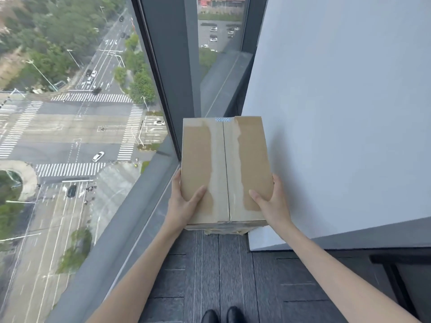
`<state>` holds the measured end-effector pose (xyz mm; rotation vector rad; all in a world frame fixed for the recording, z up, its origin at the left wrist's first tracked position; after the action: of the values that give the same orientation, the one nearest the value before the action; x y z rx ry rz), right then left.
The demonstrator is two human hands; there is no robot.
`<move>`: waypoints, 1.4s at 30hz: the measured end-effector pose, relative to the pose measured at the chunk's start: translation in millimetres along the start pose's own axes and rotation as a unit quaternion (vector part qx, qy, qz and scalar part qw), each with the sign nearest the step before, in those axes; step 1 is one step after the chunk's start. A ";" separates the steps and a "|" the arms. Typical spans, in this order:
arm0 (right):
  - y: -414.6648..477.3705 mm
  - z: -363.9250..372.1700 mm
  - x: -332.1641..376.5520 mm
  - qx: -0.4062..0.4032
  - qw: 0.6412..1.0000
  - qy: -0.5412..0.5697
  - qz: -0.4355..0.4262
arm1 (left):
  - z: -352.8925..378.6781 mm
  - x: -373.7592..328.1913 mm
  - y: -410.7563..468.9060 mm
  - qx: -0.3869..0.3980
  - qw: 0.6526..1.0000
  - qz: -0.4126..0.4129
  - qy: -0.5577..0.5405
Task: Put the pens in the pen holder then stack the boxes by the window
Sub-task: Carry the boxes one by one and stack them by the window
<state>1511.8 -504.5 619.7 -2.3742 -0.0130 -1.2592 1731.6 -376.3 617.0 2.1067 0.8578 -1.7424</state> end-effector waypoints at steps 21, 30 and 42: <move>107.4 38.9 -101.8 -0.066 0.992 -0.096 0.050 | 88.6 120.0 75.2 0.052 0.998 -0.016 -0.043; 103.7 52.4 -109.1 -0.097 0.976 -0.193 0.030 | 99.1 145.6 74.9 0.061 0.996 -0.032 -0.052; 117.4 58.3 -115.8 -0.067 0.978 -0.198 0.020 | 107.8 159.1 86.3 0.061 0.996 -0.025 -0.058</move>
<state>1515.0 -564.3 455.4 -2.6901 -0.0044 -0.7712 1713.2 -462.0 425.4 2.0507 0.7974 -1.9664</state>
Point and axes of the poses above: each hand's wrist, its own y-axis towards the middle knuckle, its own z-axis out of the palm, x = y × z, the point moved 6 cm from there along y, towards the middle knuckle, and after that the axes turned 7 degrees about z, right-handed, at the moved point
